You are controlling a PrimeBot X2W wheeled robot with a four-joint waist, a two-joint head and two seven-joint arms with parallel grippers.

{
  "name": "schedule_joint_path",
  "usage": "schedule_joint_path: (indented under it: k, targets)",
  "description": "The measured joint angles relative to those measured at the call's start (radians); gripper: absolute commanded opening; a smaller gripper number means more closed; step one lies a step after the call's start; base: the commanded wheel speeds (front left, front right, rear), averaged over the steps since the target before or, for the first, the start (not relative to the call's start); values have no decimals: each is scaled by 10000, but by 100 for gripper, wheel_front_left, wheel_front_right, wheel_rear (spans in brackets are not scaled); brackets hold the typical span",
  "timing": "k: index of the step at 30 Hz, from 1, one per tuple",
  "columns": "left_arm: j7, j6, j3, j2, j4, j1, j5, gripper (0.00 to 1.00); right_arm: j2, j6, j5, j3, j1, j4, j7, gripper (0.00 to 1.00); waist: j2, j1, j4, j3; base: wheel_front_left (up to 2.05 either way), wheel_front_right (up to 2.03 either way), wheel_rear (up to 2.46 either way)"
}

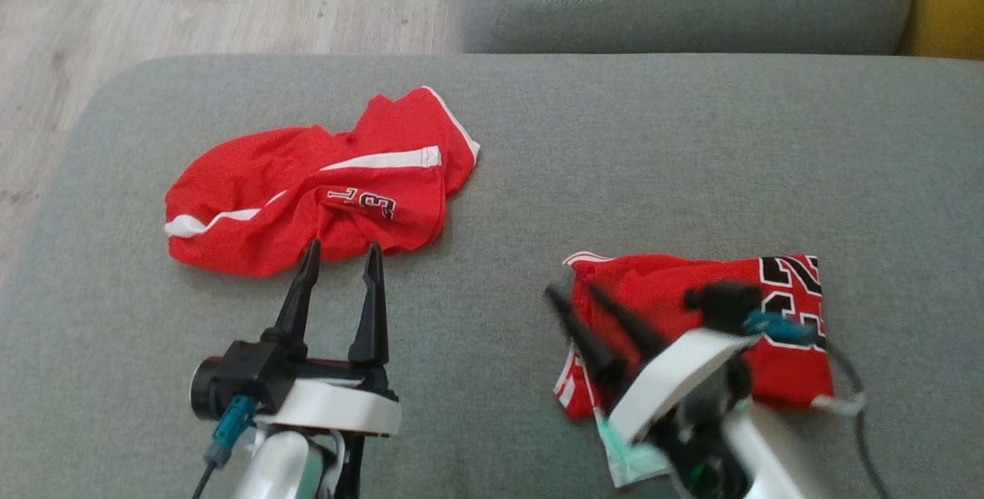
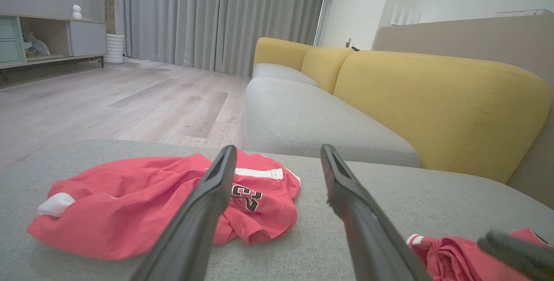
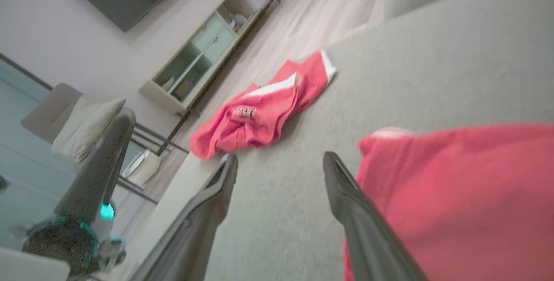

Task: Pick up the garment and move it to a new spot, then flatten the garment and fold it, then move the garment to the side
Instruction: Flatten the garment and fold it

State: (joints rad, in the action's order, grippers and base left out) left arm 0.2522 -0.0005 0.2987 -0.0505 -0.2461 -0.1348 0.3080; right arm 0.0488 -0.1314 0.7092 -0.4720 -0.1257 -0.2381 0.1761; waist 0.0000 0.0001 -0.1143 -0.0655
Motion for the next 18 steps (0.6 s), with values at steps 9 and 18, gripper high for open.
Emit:
schedule_joint_path:
  k: [9, 18]
  targets:
    - [0, 4, 17, 0, 151, 1, 21, 100, 33, 0, -3354, 2713, -687, 40, -1852, 100, 0, 0, 146, 173, 0, 0, 0]
    - [0, 205, 155, 0, 416, 81, 443, 100, 174, 0, -5758, 4688, 444, 282, -3292, 100, 0, 0, 210, 109, 0, 0, 0]
